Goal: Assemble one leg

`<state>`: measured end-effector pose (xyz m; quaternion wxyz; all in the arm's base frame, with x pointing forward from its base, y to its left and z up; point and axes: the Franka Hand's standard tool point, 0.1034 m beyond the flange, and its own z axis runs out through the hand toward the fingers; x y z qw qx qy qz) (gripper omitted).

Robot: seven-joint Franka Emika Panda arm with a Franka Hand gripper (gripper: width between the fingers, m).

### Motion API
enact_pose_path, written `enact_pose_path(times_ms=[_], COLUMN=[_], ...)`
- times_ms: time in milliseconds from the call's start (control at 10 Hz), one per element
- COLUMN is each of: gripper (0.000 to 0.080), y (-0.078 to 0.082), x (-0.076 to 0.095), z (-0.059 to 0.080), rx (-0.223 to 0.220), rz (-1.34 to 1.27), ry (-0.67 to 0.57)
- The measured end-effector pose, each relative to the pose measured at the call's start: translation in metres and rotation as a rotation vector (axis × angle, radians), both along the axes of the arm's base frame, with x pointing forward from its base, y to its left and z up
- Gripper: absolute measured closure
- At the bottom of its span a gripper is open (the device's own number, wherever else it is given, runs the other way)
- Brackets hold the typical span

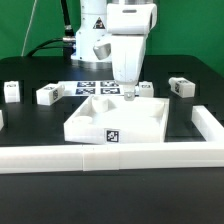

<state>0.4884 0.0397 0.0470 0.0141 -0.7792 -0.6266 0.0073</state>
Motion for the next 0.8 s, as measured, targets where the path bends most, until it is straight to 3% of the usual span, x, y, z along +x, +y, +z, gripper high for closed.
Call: enact_pose_path(times_ms=[100,400,700,800], gripper=[0.0150,0.0150,0.0150,0.0241], y=[0.002,-0.003,-0.002,-0.003], x=[-0.011,-0.020,-0.022,-0.023], z=[-0.012,-0.035,-0.038,-0.039], rx=[0.005,0.010,0.011,0.011], rz=[0.002,-0.010,-0.023,-0.025], ry=[0.000,0.022,0.030,0.031])
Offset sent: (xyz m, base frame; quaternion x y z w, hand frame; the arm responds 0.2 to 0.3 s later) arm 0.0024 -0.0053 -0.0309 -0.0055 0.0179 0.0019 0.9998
